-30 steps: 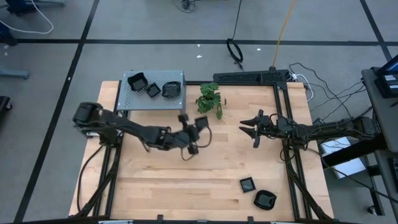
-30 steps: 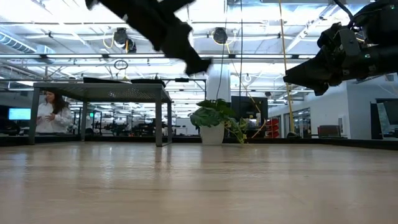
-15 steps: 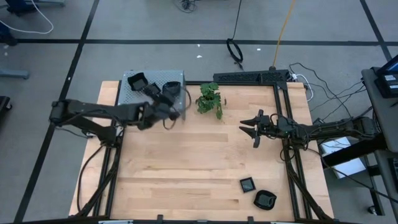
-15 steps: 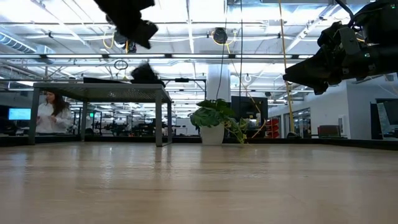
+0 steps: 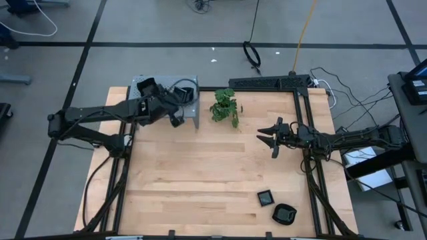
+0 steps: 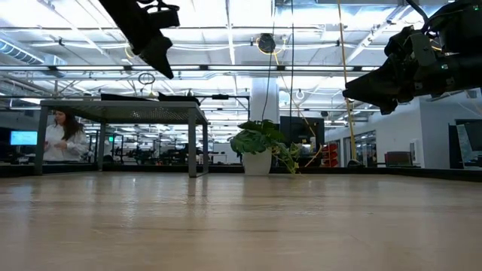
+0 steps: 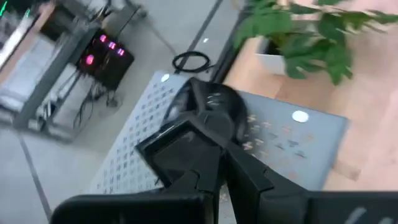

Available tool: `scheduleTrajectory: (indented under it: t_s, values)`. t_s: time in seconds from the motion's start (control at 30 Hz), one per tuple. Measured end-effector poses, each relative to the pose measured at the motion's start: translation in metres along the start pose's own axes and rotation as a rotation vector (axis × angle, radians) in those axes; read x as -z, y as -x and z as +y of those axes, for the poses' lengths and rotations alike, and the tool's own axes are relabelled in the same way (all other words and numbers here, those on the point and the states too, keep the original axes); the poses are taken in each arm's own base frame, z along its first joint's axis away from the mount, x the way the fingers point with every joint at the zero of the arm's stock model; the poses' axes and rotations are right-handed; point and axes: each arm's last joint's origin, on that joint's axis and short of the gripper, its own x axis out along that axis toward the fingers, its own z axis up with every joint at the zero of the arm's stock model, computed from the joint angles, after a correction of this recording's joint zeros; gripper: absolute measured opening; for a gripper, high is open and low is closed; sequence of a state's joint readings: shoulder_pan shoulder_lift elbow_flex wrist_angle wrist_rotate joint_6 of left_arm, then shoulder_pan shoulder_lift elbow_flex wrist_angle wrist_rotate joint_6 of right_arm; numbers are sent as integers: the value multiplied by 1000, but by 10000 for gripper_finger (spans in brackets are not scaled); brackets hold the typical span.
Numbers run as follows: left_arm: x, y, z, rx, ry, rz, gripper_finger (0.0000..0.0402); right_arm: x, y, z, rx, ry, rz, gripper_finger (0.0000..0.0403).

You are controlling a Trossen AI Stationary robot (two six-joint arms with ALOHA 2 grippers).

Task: Pick & Place Mini shaped plates
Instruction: Stack the square plate on top of the square plate on the shelf

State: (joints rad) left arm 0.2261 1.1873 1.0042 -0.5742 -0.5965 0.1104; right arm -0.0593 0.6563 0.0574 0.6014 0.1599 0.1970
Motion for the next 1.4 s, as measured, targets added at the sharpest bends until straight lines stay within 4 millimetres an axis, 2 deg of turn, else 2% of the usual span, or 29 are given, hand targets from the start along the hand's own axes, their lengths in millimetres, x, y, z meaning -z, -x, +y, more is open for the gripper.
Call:
scheduleTrajectory:
  t_s: [0.13,0.3,0.4,0.63,0.8,0.93,1.1,1.4]
  values:
    - [0,1,-1,-14,-56,-1,31,0,0,0,0,0,0,128]
    - [2,-4,12,-181,135,24,45,0,0,0,0,0,0,128]
    - [4,-11,22,-172,255,38,78,0,0,0,0,0,0,128]
    - [12,-26,49,-107,558,78,183,0,0,0,0,1,0,128]
    - [17,-33,61,-68,626,102,218,0,0,0,0,3,0,128]
    - [19,-40,60,-22,627,127,216,0,0,0,0,3,-1,128]
    - [20,-51,55,-18,568,165,189,0,0,0,0,3,-1,128]
    - [14,-56,56,-42,526,106,99,0,0,0,0,3,0,128]
